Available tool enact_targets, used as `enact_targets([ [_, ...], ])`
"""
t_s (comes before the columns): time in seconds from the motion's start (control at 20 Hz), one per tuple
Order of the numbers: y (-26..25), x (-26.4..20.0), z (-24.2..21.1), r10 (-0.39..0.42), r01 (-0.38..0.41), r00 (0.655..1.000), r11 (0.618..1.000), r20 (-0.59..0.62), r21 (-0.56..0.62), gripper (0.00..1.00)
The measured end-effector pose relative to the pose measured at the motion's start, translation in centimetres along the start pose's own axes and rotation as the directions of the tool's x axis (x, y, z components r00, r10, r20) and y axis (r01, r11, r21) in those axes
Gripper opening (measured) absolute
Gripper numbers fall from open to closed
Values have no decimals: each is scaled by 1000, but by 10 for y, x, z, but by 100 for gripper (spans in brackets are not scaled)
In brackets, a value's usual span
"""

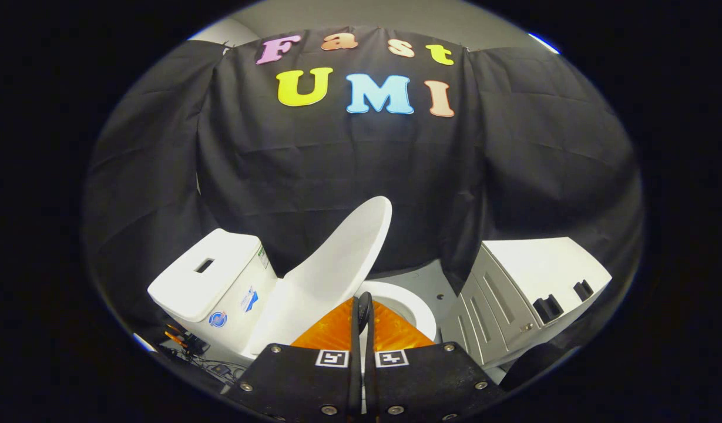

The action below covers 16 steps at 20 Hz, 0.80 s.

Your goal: Open the toilet lid.

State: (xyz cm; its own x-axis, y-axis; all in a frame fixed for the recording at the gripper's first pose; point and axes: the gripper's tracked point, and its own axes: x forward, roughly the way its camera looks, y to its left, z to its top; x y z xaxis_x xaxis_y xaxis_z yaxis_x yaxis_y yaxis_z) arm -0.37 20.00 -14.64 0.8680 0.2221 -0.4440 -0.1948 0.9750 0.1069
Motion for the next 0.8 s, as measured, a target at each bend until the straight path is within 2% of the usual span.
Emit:
enact_targets([
  [0.8,83,-14,47,33,-24,994,996,104,-86,2],
])
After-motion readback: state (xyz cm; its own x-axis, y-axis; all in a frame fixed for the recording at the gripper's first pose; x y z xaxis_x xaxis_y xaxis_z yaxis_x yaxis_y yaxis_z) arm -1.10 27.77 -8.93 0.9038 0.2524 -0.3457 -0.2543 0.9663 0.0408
